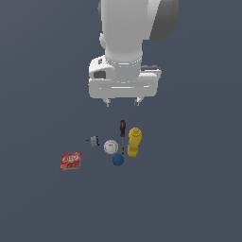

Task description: Pick up a designated object from a clutter of objects.

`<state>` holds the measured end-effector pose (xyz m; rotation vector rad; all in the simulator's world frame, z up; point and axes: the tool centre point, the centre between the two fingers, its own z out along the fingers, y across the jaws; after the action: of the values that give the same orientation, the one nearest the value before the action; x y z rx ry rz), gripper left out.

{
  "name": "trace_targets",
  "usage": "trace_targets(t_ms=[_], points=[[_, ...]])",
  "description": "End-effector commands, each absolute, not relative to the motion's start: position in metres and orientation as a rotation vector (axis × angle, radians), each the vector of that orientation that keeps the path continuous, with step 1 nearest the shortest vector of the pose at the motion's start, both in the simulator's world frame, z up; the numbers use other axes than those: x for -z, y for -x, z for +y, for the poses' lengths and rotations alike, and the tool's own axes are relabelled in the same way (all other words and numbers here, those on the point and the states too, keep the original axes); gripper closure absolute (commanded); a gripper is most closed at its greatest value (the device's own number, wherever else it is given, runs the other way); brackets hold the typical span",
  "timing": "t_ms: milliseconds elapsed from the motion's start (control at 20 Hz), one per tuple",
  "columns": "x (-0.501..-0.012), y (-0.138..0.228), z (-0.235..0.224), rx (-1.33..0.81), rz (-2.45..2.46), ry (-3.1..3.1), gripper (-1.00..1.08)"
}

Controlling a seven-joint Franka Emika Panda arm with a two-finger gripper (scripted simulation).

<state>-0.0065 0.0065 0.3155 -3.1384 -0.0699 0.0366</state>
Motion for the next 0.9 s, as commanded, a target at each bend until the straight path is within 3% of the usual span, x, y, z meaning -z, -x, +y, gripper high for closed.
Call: trace_targets(t_ms=[0,500,850], points=[[-0.316,0.006,0.006,-0.037,-0.070,3.138,-0.92],[-0.338,0.000,-0.015,0.030,-0.068,3.168,-0.92],[-0.328,-0.006,-0.014,0.026,-0.046,3.164,-0.92]])
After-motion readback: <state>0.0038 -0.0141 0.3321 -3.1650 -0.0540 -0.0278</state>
